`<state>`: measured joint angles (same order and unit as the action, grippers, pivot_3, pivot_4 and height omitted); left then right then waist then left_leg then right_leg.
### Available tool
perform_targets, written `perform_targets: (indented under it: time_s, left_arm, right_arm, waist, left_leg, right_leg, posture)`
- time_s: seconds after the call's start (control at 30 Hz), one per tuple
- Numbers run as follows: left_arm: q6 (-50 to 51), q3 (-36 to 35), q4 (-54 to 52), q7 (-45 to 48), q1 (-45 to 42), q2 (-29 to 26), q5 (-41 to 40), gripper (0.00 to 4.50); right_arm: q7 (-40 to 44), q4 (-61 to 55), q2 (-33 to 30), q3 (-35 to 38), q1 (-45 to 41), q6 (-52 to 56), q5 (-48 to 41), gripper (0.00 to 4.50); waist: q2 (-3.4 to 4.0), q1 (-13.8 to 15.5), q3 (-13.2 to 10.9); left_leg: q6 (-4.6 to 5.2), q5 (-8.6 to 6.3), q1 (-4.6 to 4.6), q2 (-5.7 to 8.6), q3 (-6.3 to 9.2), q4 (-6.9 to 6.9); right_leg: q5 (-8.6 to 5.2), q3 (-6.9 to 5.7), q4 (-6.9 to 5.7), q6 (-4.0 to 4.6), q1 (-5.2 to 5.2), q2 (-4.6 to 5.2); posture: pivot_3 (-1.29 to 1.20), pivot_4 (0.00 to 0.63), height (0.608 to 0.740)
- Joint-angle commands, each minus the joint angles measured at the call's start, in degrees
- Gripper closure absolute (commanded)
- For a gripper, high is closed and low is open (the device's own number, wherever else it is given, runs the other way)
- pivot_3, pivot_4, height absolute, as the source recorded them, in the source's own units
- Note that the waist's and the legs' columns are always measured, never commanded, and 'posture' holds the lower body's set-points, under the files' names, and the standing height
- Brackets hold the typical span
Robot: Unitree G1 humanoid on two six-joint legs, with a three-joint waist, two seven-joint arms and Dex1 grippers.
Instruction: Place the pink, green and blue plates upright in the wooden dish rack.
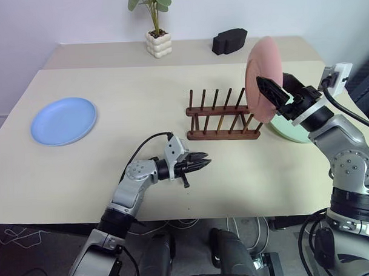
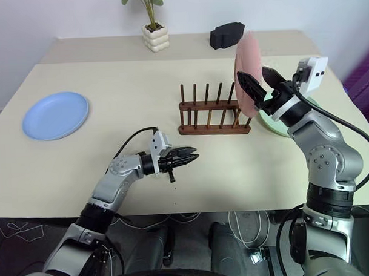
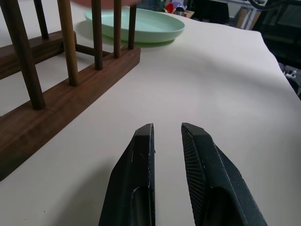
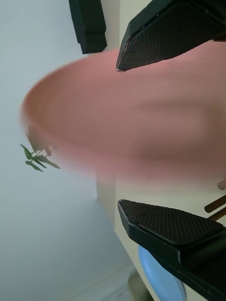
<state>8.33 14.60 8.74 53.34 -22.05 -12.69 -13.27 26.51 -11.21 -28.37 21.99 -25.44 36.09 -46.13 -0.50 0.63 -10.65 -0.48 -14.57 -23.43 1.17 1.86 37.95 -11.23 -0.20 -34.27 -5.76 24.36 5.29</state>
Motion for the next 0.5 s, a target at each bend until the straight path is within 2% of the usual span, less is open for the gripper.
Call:
perform_targets:
  time_s: [0.03, 0.33, 0.5]
  left_arm:
    - [-0.2, -0.6, -2.2, -0.1, 0.3, 0.4, -1.2, 3.57]
    - [0.1, -0.7, -2.6, -0.1, 0.6, 0.5, -1.1, 3.57]
    - [0.1, -0.8, -2.7, -0.2, 0.8, 0.4, -0.9, 3.57]
  right_arm:
    - [-0.9, -3.1, -0.5, 1.8, 0.0, -0.8, -1.1, 0.06]
    - [-2.2, -1.4, -5.7, 5.9, 3.1, -4.7, 3.9, 0.06]
    - [-0.5, -0.8, -10.6, 11.0, 7.6, -5.3, 5.4, 0.06]
  waist:
    - [0.00, 0.0, 0.0]
    - [0.00, 0.1, 0.0]
    - [0.03, 0.1, 0.0]
  left_leg:
    - [0.00, 0.00, 0.00, 0.00, -0.01, 0.00]
    - [0.00, 0.00, -0.01, 0.01, -0.02, 0.00]
    - [0.00, 0.00, -0.01, 0.00, -0.02, 0.00]
  right_leg:
    - [0.00, 0.00, 0.00, 0.00, 0.00, 0.00]
    - [0.00, 0.00, 0.03, 0.00, 0.00, 0.01]
    - [0.00, 0.00, 0.02, 0.00, 0.00, 0.01]
  posture:
    - [0.00, 0.150, 0.737]
    - [0.00, 0.150, 0.737]
    - [0.00, 0.150, 0.737]
